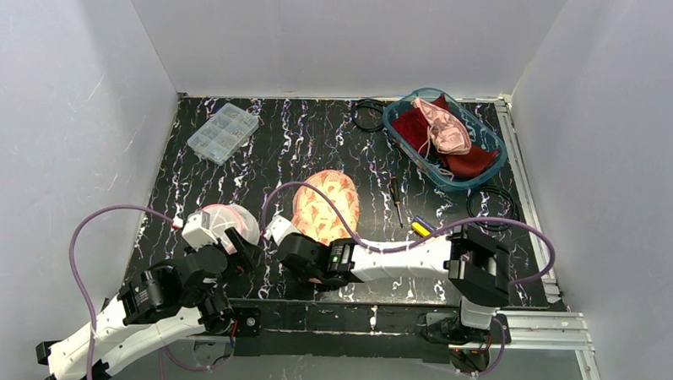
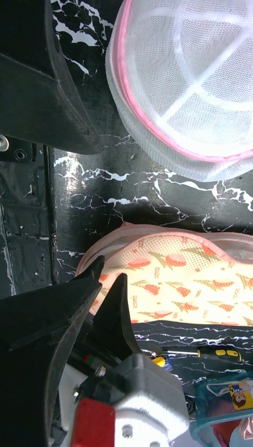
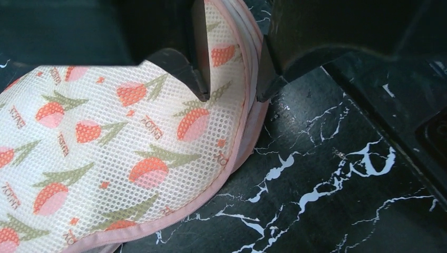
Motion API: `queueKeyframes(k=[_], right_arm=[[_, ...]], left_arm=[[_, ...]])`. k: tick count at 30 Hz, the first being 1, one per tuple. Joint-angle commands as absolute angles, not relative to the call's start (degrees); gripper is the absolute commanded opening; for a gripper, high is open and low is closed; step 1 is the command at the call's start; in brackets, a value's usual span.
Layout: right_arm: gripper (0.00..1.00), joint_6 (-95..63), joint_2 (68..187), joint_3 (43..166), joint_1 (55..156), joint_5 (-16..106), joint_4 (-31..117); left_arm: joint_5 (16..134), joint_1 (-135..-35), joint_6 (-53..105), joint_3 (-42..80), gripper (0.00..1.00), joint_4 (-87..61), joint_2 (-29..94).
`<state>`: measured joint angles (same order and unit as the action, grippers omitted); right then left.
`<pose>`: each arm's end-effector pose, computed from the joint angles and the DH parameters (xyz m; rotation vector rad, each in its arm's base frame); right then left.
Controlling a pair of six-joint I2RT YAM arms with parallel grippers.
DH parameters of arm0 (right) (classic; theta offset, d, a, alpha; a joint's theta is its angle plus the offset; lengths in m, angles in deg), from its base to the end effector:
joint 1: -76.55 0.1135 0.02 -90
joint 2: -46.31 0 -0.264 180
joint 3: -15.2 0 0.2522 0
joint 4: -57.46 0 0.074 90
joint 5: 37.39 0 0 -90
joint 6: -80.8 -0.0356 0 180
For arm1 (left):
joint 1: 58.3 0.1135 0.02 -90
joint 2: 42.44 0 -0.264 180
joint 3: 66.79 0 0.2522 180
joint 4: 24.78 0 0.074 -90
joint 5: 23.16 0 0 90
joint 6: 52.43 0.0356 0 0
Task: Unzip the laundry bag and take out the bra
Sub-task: Open the laundry bag at the center of the board.
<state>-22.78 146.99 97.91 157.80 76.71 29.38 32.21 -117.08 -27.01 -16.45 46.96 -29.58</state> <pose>0.0726 0.3761 0.2184 -1.1184 2.0250 0.3518 0.0422 -0.0307 0.2676 -0.4505 2.0729 -0.6648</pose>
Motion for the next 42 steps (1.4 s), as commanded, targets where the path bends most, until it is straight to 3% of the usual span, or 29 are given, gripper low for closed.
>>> queueKeyframes(k=[1, 6, 10, 20, 30, 38, 40, 42], right_arm=[[0.42, -22.6, 148.9, 100.8, 158.2, 79.9, 28.6], [0.26, -23.5, 148.6, 100.5, 158.3, 80.1, 28.1], [0.01, -23.8, 146.5, 99.9, 158.4, 79.9, 28.1], [0.01, -29.0, 127.3, 89.4, 158.3, 86.8, 30.3], [0.01, -54.1, 93.2, 59.9, 157.9, 104.4, 33.8], [0.01, -72.8, 79.7, 54.2, 157.8, 114.3, 17.1], [0.20, -74.3, 79.5, 55.3, 157.8, 115.4, 12.6], [0.46, -74.5, 80.3, 57.4, 157.9, 116.5, 9.3]], left_arm=[[29.2, -117.4, -29.0, -15.8, 0.85, 50.3, -30.1], [29.3, -117.4, -29.5, -16.5, 0.85, 50.5, -30.3], [29.3, -117.4, -29.6, -16.6, 0.85, 50.5, -30.3], [29.6, -117.4, -27.7, -16.2, 0.85, 47.7, -27.6], [32.6, -117.4, -21.7, -15.4, 0.84, 38.4, -16.4], [33.4, -117.4, -18.4, -15.2, 0.84, 32.8, -9.5], [33.7, -117.4, -17.8, -15.4, 0.84, 31.6, -8.1], [34.0, -117.4, -17.2, -15.4, 0.84, 30.4, -6.7]])
